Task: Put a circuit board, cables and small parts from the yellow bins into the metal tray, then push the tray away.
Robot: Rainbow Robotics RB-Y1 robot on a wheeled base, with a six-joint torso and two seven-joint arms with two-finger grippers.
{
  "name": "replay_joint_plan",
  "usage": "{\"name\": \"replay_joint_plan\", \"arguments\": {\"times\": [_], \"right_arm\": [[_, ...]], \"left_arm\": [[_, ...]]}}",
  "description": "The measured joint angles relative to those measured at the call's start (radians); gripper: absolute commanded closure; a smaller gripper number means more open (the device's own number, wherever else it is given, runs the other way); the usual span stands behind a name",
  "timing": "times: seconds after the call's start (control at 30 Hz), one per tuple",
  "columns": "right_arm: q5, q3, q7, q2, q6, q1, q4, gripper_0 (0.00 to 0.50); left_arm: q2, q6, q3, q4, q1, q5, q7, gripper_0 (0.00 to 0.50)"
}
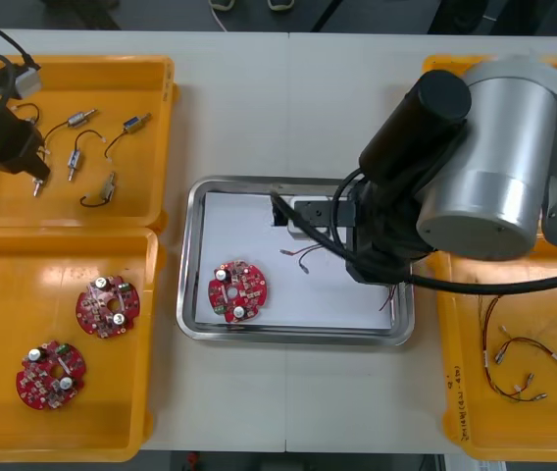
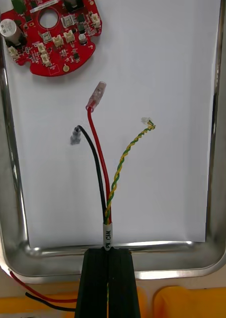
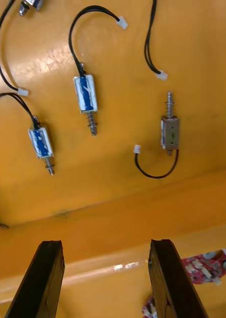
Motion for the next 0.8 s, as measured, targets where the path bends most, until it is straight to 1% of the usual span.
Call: {"name": "replay_joint_plan", "arguments": {"times": [0.07, 0.23, 0.37, 0.5, 0.67, 0.73, 0.8], "right_arm": [[0.022, 0.039, 0.000, 0.000, -0.022, 0.000, 0.008, 0.500], [0.057, 0.116, 0.000, 0.001, -0.086, -0.001, 0.036, 0.500], [0.074, 0.162, 0.000, 0.001, -0.138, -0.001, 0.064, 0.500], [0.084, 0.200, 0.000, 0.001, -0.177, -0.001, 0.100, 0.500], [0.090, 0.239, 0.000, 0.001, -0.199, -0.001, 0.155, 0.500], [0.092, 0.250, 0.000, 0.001, -0.210, -0.001, 0.172, 0.500], [0.093, 0.260, 0.000, 0.001, -0.222, -0.001, 0.184, 0.500]], "left_arm": [[0.000, -0.025, 0.000, 0.035, -0.009, -0.010, -0.022, 0.000], [0.000, -0.096, 0.000, 0.122, -0.031, -0.020, -0.022, 0.000], [0.000, -0.163, 0.000, 0.185, -0.038, -0.026, -0.032, 0.000], [0.000, -0.214, 0.000, 0.234, -0.040, -0.028, -0.113, 0.000], [0.000, -0.272, 0.000, 0.290, -0.040, -0.031, -0.275, 0.000], [0.000, -0.294, 0.000, 0.306, -0.041, -0.034, -0.311, 0.000], [0.000, -0.312, 0.000, 0.319, -0.041, -0.036, -0.317, 0.000]]}}
